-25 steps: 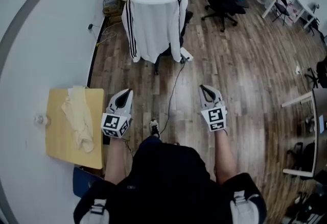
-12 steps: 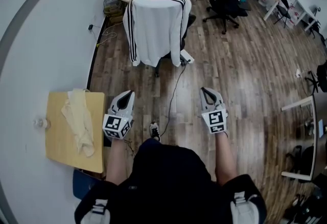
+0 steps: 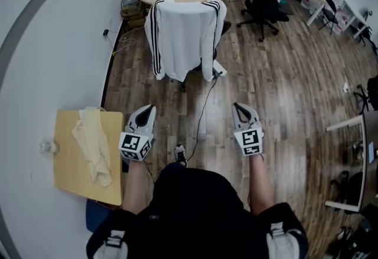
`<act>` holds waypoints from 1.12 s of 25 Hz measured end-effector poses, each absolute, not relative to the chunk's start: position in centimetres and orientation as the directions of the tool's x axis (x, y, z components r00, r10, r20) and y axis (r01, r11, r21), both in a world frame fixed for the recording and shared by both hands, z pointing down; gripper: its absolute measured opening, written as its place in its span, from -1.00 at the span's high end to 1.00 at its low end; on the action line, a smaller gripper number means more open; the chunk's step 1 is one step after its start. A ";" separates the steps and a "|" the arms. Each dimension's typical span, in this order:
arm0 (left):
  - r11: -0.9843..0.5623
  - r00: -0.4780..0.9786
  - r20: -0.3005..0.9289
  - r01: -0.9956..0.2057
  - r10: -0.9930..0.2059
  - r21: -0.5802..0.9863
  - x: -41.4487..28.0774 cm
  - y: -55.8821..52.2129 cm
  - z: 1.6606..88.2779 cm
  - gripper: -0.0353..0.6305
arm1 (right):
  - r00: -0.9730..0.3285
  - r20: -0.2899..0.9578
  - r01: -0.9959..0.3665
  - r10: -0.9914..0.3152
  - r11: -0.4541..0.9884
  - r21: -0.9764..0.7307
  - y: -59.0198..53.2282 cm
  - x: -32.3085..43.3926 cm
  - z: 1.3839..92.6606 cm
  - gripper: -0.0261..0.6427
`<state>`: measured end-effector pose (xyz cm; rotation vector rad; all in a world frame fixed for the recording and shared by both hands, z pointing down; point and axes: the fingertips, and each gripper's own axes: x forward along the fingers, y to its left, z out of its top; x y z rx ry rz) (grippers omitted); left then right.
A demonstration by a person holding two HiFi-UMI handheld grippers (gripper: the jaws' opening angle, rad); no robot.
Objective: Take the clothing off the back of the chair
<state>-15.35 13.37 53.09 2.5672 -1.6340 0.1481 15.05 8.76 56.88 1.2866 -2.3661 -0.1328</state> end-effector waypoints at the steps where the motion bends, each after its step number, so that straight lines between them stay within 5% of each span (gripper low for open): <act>1: -0.422 0.422 0.133 -0.906 -0.897 0.029 -15.5 13.0 53.1 0.89 | -0.470 0.333 -0.777 -0.818 0.562 0.284 8.4 14.9 57.0 0.94; 28: -0.510 0.508 0.137 -0.860 -0.850 0.026 -19.1 1.9 54.1 0.89 | -0.415 0.331 -0.804 -0.848 0.512 0.302 0.6 11.0 59.0 0.94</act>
